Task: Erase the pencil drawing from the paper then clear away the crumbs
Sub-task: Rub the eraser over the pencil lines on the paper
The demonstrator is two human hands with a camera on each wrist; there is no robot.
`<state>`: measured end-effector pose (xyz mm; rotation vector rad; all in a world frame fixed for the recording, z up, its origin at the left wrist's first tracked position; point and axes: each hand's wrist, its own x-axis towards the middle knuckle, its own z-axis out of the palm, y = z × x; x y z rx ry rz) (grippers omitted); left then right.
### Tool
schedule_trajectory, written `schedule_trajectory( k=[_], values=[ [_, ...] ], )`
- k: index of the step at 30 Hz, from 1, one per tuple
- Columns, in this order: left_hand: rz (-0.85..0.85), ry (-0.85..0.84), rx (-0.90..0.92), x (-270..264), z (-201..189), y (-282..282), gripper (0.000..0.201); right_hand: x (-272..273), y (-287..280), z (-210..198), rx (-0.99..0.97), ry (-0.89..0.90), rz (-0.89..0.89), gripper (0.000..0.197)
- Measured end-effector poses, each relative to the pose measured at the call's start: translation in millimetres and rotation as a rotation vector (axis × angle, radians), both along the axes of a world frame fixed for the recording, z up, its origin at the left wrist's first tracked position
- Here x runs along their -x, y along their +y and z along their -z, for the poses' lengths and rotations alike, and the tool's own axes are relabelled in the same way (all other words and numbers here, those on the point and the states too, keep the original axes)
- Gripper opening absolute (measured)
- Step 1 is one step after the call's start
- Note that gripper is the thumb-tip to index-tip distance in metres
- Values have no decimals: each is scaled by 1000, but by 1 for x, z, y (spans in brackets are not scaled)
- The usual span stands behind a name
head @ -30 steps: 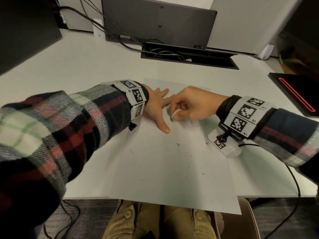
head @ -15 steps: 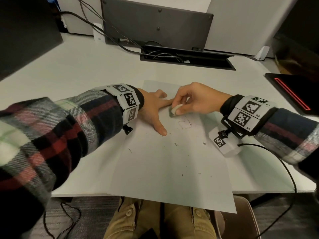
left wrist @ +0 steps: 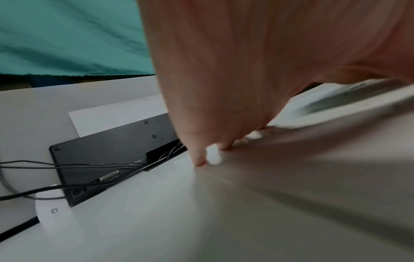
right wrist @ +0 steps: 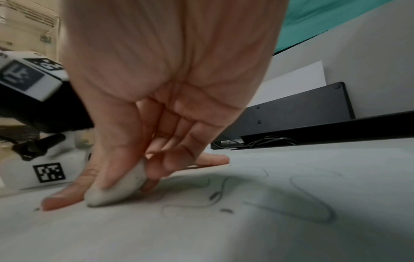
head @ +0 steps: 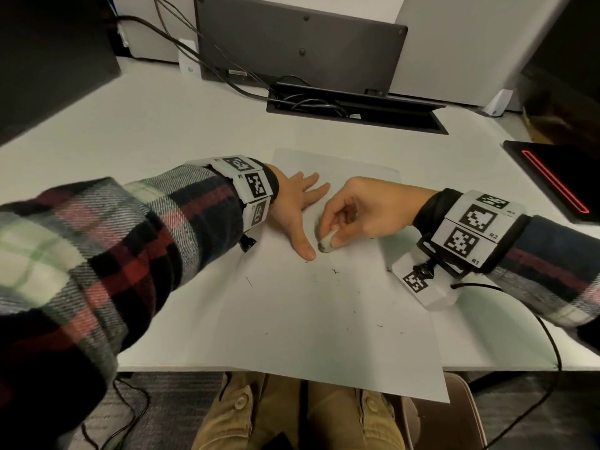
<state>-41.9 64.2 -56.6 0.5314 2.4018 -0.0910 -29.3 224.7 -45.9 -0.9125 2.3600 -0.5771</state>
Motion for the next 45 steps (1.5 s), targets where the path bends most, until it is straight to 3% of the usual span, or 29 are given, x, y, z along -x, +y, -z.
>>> schedule_trajectory(
  k=[5, 10, 15, 20, 26, 31, 36, 39, 45],
  values=[
    [6, 0, 17, 0, 0, 0, 125, 14, -3, 0, -29, 165, 44, 12],
    [-1, 0, 33, 0, -1, 1, 128, -3, 7, 0, -19, 5, -2, 12],
    [-1, -8, 39, 1, 0, 1, 130, 14, 5, -2, -14, 163, 47, 13],
    [-7, -8, 34, 0, -2, 2, 128, 5, 13, -2, -42, -6, 38, 14],
    [-16, -7, 33, 0, -3, 2, 129, 13, 7, -1, -22, 136, 89, 14],
    [-21, 3, 28, -1, -2, 2, 126, -1, 17, -4, -66, 3, 29, 12],
    [-29, -13, 4, -1, -6, 1, 125, 26, 30, -10, 76, 269, 250, 17],
    [-69, -44, -43, -1, -12, 2, 117, 28, 34, -9, 0, 205, 226, 7],
    [-122, -56, -119, -2, -16, 6, 109, 25, 34, -2, -37, 168, 190, 14]
  ],
)
